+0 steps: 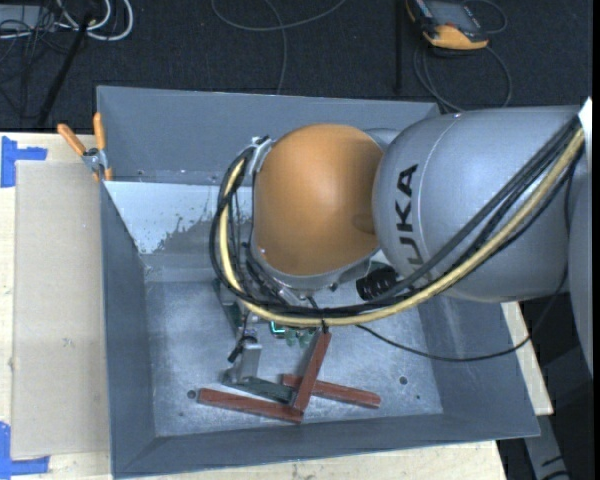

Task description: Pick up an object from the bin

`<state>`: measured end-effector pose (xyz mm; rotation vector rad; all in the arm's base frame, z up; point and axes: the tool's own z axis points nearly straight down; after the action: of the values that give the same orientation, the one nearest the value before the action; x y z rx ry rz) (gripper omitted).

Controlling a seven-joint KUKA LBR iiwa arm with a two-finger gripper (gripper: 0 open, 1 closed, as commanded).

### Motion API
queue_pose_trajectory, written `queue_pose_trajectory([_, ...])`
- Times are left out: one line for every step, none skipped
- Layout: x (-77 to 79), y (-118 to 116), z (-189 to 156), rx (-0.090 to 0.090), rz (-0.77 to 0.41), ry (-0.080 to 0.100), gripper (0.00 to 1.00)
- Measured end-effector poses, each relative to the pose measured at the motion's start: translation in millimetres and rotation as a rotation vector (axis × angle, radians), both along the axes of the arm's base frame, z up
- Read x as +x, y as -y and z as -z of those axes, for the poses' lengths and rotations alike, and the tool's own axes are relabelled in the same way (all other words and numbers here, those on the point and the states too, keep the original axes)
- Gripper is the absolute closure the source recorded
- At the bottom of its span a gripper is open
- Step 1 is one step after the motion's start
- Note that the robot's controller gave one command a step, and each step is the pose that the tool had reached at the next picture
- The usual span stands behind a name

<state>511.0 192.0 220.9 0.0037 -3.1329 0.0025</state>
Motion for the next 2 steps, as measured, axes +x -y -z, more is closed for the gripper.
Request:
queue_pose_trajectory([-26.9, 33, 135, 0.0, -0.162, -0.002, 0.0])
queue_pose_trajectory([-34.0, 63, 150, 0.006, -0.135, 0.018, 0.0])
